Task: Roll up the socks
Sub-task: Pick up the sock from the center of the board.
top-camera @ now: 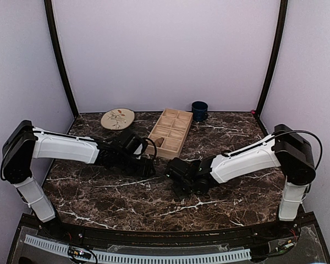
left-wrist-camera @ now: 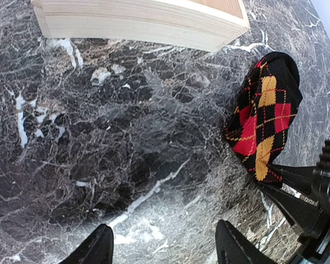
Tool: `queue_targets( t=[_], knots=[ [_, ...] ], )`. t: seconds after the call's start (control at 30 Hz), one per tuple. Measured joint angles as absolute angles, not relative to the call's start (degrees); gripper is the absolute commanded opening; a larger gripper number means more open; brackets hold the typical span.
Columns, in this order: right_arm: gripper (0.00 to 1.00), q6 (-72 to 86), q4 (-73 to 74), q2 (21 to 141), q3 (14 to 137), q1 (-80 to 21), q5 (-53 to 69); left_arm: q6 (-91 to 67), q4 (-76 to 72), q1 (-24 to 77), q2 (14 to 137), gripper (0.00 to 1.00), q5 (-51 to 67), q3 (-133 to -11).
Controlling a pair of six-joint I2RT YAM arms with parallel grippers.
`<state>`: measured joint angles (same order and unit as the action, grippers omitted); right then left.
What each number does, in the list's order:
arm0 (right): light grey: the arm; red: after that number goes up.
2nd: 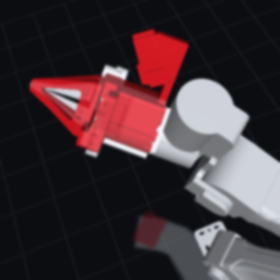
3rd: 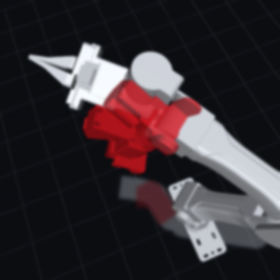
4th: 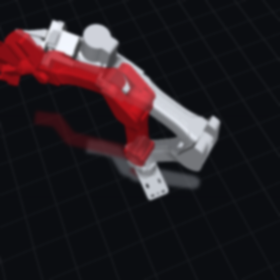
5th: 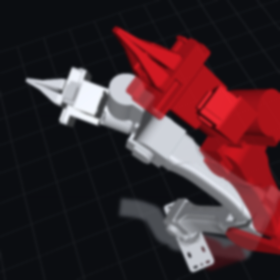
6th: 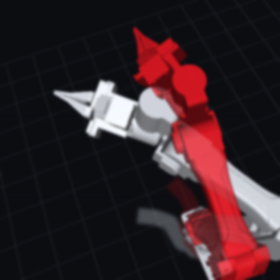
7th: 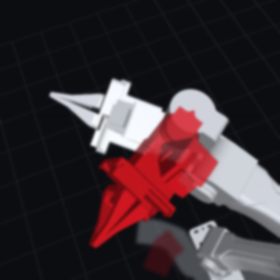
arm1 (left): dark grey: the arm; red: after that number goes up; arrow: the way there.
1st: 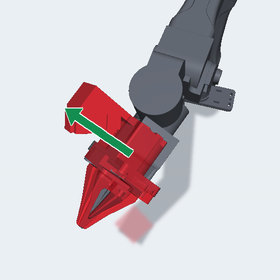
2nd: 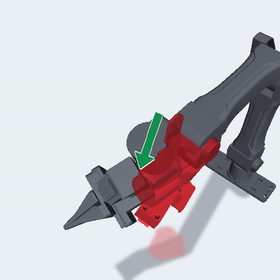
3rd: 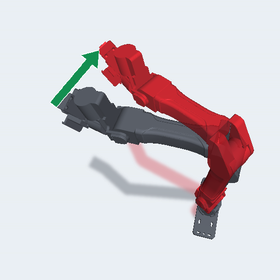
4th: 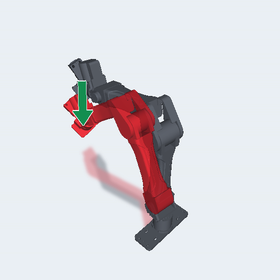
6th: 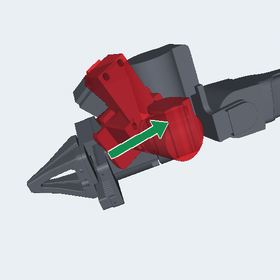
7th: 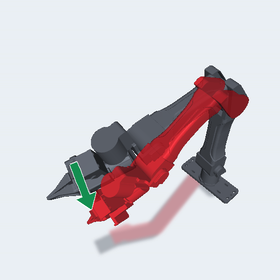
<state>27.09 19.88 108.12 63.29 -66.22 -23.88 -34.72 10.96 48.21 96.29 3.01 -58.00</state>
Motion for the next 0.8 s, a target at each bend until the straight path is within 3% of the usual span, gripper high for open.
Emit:
queue_targets(
  t=[0.33, 0.8],
  knots=[
    [0.12, 27.92, 13.87, 105.89, 59.55, -63.11, -15.97, -34.24, 9.74, 48.21, 95.29, 0.67, 4.16, -56.73],
    [0.11, 34.44, 4.95, 100.86, 51.48, -59.42, 4.93, -30.70, 5.76, 48.18, 94.50, 0.67, 8.10, -56.07]
  ],
)
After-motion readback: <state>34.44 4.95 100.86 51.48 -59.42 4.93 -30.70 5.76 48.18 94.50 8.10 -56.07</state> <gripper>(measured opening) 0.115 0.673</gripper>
